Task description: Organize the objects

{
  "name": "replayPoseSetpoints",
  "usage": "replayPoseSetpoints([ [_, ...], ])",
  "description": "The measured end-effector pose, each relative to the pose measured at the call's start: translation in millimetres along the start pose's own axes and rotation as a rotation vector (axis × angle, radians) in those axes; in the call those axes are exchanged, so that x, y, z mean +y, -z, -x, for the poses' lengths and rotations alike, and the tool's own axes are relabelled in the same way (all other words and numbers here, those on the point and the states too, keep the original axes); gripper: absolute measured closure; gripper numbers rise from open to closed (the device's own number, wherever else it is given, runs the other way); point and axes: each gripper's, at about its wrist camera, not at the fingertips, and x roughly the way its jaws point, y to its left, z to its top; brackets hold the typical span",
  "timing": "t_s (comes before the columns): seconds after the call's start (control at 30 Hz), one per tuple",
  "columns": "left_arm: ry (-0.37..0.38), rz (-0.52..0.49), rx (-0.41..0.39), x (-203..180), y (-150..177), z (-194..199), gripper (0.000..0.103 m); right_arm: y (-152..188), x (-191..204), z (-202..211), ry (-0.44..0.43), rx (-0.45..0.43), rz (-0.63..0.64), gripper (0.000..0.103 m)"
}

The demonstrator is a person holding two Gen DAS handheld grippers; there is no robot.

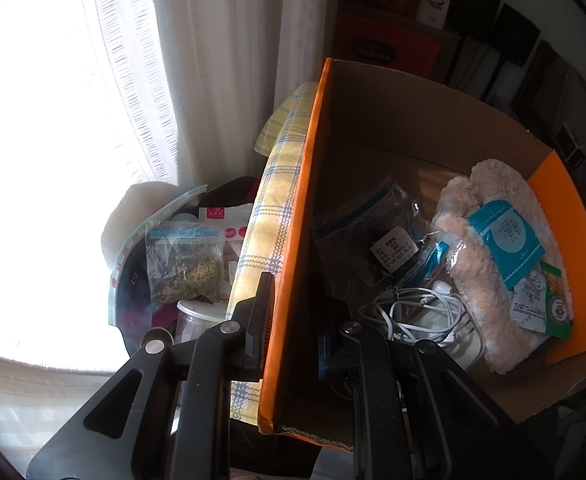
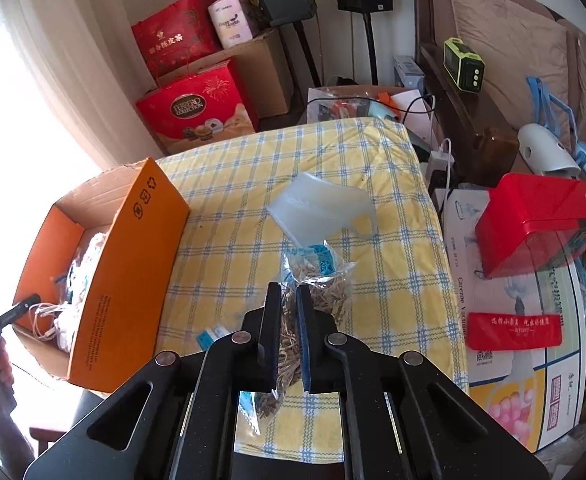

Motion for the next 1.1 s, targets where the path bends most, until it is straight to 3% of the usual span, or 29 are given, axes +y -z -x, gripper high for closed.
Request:
replayPoseSetpoints([
  [0.27, 0.005, 0.004, 0.0, -1, 2, 2, 0.088, -23, 23, 30, 0.0, -0.07, 0.056, 0.098],
  [0.37, 0.009, 0.006, -0.001, 1, 1, 1, 0.088, -24, 24, 24, 0.05, -0.05, 0.07, 0.09],
  [0.43, 0.01, 0.006, -0.001, 1, 2, 1, 0.088, -18, 20, 13, 0.09, -0.02, 0.067, 0.064],
  [0.47, 0.011, 0.006, 0.0, 1, 2, 1, 0.088, -13, 17, 7, 0.111, -0.01, 0.059, 0.046],
  [0.5, 0.01, 0.004, 0.0, 1, 2, 1, 0.088, -8, 13, 2, 0.132, -0.004, 0.056, 0.042],
  [0.8, 0.009, 0.003, 0.001, 1, 3, 1, 0.088, 23, -15, -41, 0.223, 0.088, -0.027, 0.031],
  [0.97, 0.007, 0.002, 0.001, 0, 1, 1, 0.088, 31, -6, -54, 0.307, 0.095, 0.014, 0.025],
  [1.1, 0.007, 0.0, 0.001, 0, 2, 1, 0.088, 37, -1, -64, 0.323, 0.106, 0.03, 0.025],
])
